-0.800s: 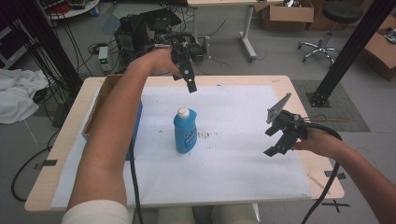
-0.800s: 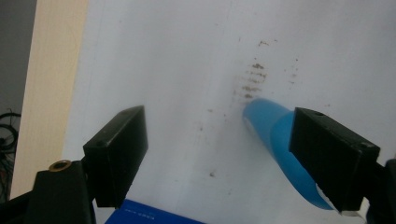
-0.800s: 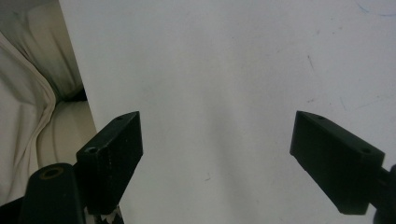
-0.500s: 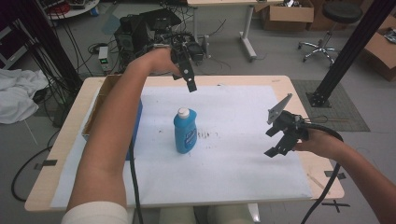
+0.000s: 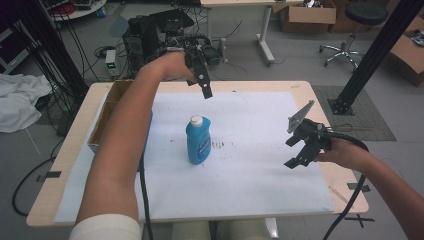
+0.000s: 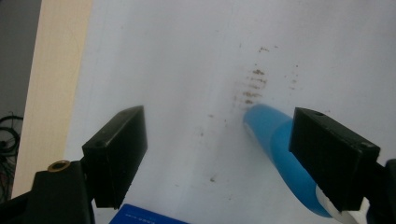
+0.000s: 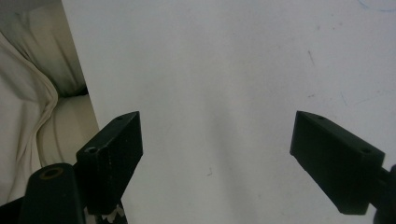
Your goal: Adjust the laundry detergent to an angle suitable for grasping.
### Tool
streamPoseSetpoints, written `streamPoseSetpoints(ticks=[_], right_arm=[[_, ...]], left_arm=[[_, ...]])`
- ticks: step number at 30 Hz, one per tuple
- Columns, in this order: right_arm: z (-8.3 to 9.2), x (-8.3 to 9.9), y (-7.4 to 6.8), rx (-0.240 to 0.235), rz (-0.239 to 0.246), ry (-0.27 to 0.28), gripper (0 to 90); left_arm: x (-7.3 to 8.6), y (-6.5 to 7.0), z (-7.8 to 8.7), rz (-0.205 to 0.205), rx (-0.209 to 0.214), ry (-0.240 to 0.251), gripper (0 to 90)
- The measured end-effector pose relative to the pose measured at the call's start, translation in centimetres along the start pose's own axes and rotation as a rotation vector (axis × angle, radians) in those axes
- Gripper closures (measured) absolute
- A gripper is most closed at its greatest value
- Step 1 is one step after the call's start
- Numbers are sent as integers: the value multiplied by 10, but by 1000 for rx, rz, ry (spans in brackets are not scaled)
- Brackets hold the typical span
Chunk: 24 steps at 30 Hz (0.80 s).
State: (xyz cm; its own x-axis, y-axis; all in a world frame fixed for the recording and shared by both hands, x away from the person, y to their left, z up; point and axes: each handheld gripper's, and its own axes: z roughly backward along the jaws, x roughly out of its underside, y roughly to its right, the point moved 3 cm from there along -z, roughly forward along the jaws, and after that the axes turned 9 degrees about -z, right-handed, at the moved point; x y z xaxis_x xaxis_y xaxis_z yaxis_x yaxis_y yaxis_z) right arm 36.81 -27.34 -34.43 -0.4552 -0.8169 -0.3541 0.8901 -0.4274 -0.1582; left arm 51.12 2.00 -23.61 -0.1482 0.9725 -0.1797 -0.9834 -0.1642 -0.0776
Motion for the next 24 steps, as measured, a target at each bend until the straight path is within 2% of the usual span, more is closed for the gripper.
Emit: streamPoseSetpoints(ticks=[9,24], right_arm=[[-2,-6,-1,-6,16,9,170],[-3,-5,2,-12,10,8,170]], left_arm=[[4,0,0,7,-4,2,202],[4,-1,0,9,-9,-10,200]])
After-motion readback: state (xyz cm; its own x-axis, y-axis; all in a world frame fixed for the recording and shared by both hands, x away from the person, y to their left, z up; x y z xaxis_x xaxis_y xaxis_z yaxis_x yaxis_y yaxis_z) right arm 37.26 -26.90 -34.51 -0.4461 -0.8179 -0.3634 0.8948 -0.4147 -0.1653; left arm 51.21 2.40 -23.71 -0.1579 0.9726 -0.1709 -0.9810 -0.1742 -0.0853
